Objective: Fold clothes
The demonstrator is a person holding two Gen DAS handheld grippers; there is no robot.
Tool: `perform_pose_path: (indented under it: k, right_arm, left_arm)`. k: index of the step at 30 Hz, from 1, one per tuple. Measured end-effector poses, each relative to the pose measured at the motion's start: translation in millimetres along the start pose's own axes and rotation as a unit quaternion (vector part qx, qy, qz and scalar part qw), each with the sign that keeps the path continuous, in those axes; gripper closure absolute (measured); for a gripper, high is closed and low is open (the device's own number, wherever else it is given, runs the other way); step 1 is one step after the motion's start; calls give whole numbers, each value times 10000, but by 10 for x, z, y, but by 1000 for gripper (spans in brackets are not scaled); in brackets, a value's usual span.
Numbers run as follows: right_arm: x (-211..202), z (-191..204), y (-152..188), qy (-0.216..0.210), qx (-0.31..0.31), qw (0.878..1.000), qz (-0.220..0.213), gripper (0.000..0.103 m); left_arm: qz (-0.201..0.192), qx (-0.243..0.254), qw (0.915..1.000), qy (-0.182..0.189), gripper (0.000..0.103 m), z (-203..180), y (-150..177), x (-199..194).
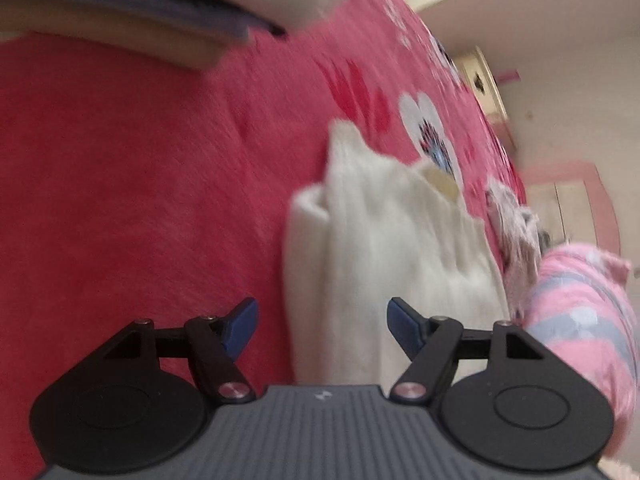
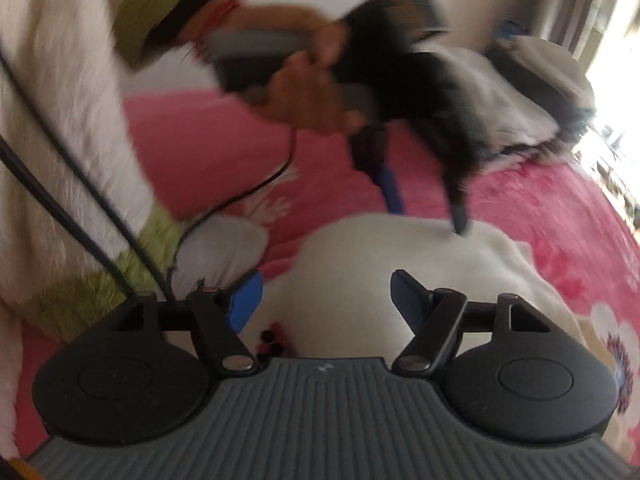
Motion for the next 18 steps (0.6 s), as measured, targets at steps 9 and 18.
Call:
perform_pose_path:
  k: [9, 18]
  right_arm:
    - [439, 210, 10, 556, -1027, 9909, 666, 21]
    - [660, 252, 31, 890, -1816, 9752, 904, 19]
  left_arm:
    - [295, 38, 9996, 29, 23, -90, -31, 312]
    - [283, -151, 9995, 11, 22, -142, -77, 393]
Point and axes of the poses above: each gripper's, at about its wrist camera, not at the fingertips, and x roughly the way its jaws point, z to its left, y to its underside, the point moved 3 cm from there along x, roughly the way its jaws point, and after that the axes turned 3 degrees about -y, right-handed, at the moved point
